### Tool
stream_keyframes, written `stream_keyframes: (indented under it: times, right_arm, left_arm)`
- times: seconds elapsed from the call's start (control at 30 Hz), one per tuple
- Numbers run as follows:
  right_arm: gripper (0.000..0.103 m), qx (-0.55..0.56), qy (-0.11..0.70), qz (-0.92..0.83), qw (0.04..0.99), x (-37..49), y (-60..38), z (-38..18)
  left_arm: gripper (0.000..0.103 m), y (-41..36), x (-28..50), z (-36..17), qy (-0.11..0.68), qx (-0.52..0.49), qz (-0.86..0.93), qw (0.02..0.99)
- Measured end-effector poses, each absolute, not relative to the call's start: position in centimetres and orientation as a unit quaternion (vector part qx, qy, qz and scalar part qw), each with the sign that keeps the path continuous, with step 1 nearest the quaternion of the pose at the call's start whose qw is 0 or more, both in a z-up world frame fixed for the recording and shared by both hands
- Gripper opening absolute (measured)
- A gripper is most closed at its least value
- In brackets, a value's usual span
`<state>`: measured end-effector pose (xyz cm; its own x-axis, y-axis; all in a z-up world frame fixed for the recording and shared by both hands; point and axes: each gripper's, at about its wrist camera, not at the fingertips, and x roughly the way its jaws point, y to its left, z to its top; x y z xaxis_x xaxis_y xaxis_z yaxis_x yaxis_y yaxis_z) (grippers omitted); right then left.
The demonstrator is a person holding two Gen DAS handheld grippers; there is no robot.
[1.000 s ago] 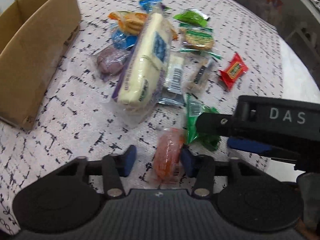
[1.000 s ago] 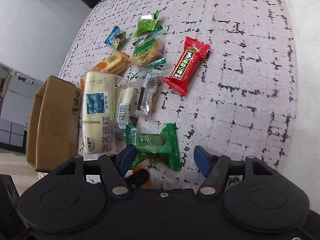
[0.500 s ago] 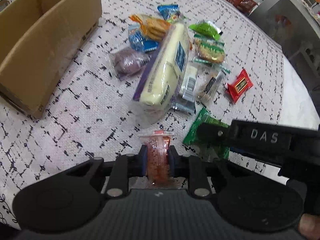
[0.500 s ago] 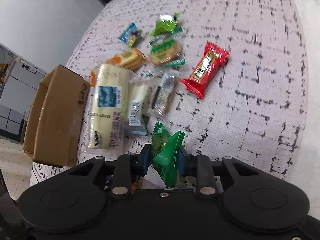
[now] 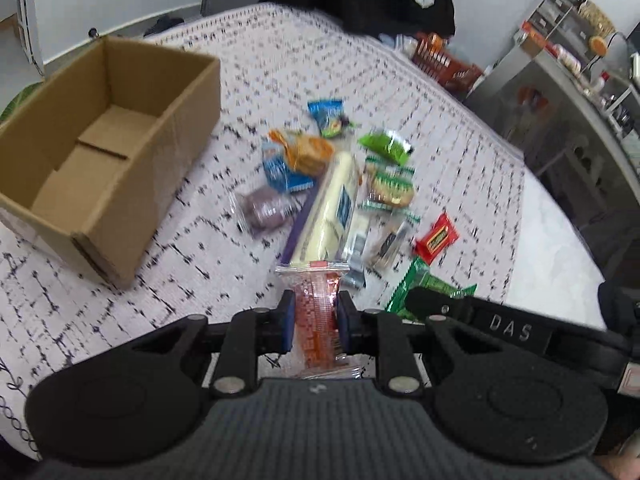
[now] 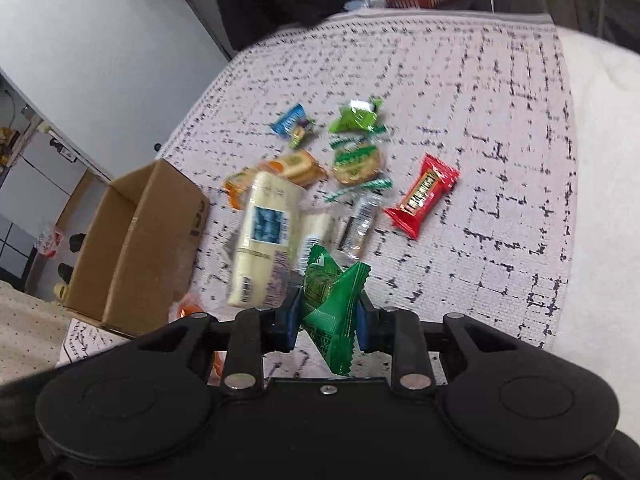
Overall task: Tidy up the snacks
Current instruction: 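Carry both candies over the cardboard box and open both tools to drop them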
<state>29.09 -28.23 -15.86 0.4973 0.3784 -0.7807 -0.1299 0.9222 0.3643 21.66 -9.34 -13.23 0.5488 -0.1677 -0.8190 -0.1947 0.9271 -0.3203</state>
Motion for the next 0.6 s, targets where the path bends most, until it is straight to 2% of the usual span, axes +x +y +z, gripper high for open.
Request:
stream_keyframes:
  times: [0.6]
  right_arm:
    - [0.027,0.114,0.415,0.177,0.885,27.1,-23.3,-10.3]
  left_arm:
    - [0.021,-3.7,19.4,-6.7,0.399,-0.197,0.016,0.895]
